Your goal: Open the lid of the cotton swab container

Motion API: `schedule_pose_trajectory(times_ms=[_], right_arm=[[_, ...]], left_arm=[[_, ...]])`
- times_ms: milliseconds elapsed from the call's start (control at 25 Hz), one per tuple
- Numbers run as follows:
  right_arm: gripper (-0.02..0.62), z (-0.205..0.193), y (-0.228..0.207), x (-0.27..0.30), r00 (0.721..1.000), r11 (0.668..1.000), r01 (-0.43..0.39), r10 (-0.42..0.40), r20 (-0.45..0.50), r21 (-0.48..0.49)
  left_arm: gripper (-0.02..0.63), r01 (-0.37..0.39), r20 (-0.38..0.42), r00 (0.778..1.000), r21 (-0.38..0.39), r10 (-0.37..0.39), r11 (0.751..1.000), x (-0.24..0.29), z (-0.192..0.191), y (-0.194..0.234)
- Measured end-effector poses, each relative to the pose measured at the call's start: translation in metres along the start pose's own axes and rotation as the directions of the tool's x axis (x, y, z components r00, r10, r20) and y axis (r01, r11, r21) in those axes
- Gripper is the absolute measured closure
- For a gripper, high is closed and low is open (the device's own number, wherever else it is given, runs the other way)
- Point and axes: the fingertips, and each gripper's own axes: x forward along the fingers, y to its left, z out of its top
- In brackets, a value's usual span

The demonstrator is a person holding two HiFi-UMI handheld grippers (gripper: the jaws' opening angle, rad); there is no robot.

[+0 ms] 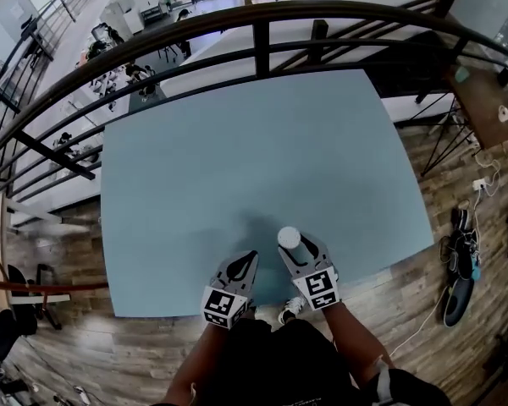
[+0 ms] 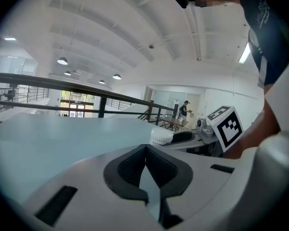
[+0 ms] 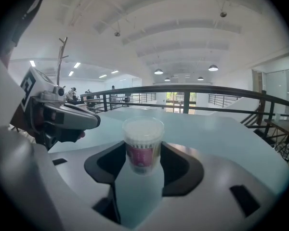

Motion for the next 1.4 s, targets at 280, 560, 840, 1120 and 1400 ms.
schedule_pose_trajectory(times_ms=[280, 560, 840, 1120, 1400], right_arm=[[0.362, 0.043, 0.006, -0.017, 0.999, 1.000, -0.018, 0.019, 0.029, -0.017], [0.362, 0.079, 0.001, -0.031, 0.997, 0.998, -0.009, 0.014, 0.082, -0.060], [0.362, 0.098, 0.003, -0.043, 0.997, 0.997, -0.018, 0.024, 0.076, -0.076], [0.362, 0.110, -0.001, -0.048, 0.996, 0.996, -0.032, 0.039, 0.084, -0.081], [0.362, 0.109, -0.004, -0.051, 0.995, 0.995, -0.040, 0.047, 0.083, -0.088]], left_arm=[[0.594, 0.023, 0.029, 0.999, 0.089, -0.026, 0.996, -0.003, 0.042, -0.007], [0.594, 0.019, 0.096, 0.995, 0.157, -0.034, 0.987, -0.006, 0.085, -0.015], [0.594, 0.042, 0.126, 0.989, 0.235, -0.074, 0.971, -0.010, 0.108, -0.026], [0.594, 0.044, 0.128, 0.988, 0.336, -0.092, 0.941, -0.014, 0.124, -0.029], [0.594, 0.031, 0.117, 0.989, 0.427, -0.089, 0.904, -0.012, 0.127, -0.034]])
